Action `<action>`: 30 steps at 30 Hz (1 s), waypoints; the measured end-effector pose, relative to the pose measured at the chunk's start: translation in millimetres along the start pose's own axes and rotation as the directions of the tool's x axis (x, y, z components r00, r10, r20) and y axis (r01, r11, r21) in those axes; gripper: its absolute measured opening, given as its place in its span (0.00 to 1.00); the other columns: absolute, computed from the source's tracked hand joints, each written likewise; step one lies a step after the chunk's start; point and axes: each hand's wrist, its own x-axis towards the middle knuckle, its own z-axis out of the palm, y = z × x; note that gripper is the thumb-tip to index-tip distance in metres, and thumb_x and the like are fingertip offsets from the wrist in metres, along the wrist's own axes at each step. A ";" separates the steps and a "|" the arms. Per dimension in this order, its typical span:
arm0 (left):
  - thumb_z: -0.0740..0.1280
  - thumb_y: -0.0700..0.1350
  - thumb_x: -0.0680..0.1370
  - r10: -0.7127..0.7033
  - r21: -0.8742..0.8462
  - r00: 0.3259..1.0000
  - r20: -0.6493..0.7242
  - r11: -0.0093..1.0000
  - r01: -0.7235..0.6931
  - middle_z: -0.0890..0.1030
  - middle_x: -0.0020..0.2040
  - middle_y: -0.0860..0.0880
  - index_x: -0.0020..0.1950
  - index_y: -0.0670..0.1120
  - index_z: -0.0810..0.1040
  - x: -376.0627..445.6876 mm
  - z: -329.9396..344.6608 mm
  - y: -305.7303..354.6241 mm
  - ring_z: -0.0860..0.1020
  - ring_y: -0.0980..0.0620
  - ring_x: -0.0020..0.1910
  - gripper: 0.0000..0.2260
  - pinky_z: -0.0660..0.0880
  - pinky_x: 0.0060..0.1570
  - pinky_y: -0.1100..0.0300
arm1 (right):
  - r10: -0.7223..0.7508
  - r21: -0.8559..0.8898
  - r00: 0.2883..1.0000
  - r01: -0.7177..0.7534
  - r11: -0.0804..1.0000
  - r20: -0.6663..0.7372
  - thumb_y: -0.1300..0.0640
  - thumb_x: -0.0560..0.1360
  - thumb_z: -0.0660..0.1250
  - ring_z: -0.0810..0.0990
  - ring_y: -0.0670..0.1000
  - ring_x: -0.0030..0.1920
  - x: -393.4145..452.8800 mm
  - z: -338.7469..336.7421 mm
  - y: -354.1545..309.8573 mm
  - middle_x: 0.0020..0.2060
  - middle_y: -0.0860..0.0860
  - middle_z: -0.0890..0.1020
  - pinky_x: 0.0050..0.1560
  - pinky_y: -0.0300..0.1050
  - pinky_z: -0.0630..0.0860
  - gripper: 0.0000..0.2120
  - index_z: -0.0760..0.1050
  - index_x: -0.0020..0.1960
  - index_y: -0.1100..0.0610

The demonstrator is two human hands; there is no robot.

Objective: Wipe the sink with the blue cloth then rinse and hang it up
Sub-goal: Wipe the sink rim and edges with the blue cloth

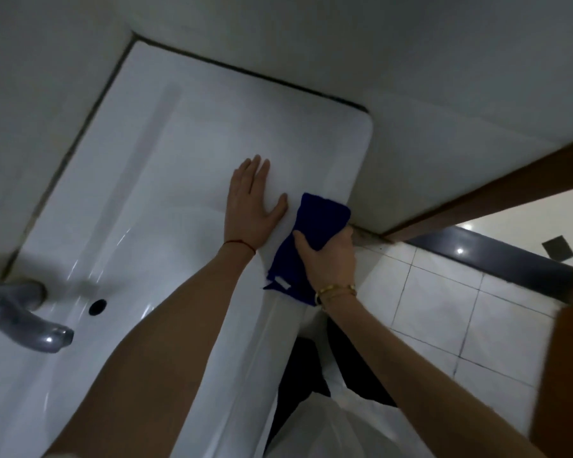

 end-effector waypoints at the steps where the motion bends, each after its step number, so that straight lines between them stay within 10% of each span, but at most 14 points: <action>1: 0.62 0.55 0.80 0.005 -0.005 1.000 0.010 1.000 -0.005 0.61 0.78 0.41 0.78 0.41 0.60 0.2 -0.8 -0.8 0.56 0.43 0.78 0.31 0.52 0.77 0.48 | 0.015 0.005 1.000 -0.015 1.000 0.012 0.43 0.70 0.73 0.77 0.54 0.53 6.2 -2.1 -3.5 0.54 0.56 0.77 0.47 0.40 0.72 0.31 0.66 0.60 0.62; 22: 0.57 0.57 0.82 0.055 0.008 0.998 0.016 0.998 -0.056 0.56 0.80 0.44 0.79 0.42 0.55 -5.1 4.1 -10.0 0.53 0.46 0.79 0.31 0.46 0.78 0.51 | 0.032 0.033 0.998 -0.030 0.999 -0.054 0.43 0.71 0.71 0.73 0.46 0.38 -29.7 8.0 2.6 0.41 0.49 0.74 0.27 0.30 0.63 0.21 0.66 0.49 0.58; 30: 0.58 0.57 0.81 0.042 0.000 0.999 -0.013 0.999 -0.042 0.58 0.79 0.44 0.79 0.43 0.56 -4.9 6.2 -8.1 0.54 0.47 0.78 0.31 0.47 0.78 0.51 | 0.026 -0.005 0.994 -0.027 1.000 -0.110 0.43 0.71 0.71 0.74 0.50 0.43 -41.2 18.2 12.3 0.43 0.51 0.74 0.37 0.41 0.72 0.25 0.68 0.55 0.61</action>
